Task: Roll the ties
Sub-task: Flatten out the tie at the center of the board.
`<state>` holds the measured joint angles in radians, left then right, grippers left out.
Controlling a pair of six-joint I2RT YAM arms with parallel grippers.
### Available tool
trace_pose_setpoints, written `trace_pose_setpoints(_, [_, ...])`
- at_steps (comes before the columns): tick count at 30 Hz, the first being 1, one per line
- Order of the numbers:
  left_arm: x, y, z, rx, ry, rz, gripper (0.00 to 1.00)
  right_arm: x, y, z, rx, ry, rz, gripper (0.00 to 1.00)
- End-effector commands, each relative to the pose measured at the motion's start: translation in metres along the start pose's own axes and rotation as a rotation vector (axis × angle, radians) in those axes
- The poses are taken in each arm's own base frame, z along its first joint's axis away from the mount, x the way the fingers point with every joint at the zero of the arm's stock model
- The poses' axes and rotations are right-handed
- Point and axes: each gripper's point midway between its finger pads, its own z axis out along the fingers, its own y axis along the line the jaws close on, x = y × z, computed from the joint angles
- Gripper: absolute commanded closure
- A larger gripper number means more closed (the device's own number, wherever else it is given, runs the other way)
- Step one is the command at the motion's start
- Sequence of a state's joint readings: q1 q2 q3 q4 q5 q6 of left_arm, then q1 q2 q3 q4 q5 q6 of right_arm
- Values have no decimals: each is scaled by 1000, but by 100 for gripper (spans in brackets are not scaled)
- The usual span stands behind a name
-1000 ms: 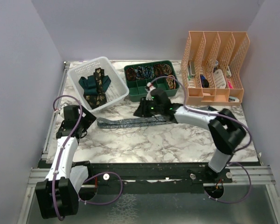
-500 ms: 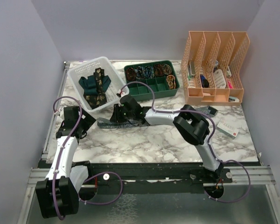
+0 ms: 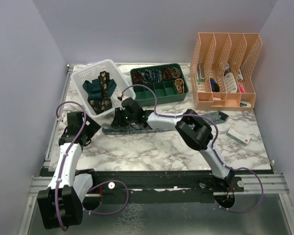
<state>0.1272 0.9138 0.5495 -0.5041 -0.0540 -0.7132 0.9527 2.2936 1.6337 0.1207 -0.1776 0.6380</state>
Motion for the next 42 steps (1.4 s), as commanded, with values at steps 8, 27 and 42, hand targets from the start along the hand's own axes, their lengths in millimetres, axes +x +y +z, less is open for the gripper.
trace_pose_setpoints(8, [-9, -3, -5, 8, -33, -16, 6, 39, 9, 7, 3, 96, -48, 72])
trace_pose_setpoints(27, [37, -4, 8, 88, 100, -132, 49, 66, 7, 1, 159, 70, -74, 72])
trace_pose_setpoints(42, [66, -3, 18, 143, 177, -223, 52, 64, 23, -11, 109, 34, -85, 71])
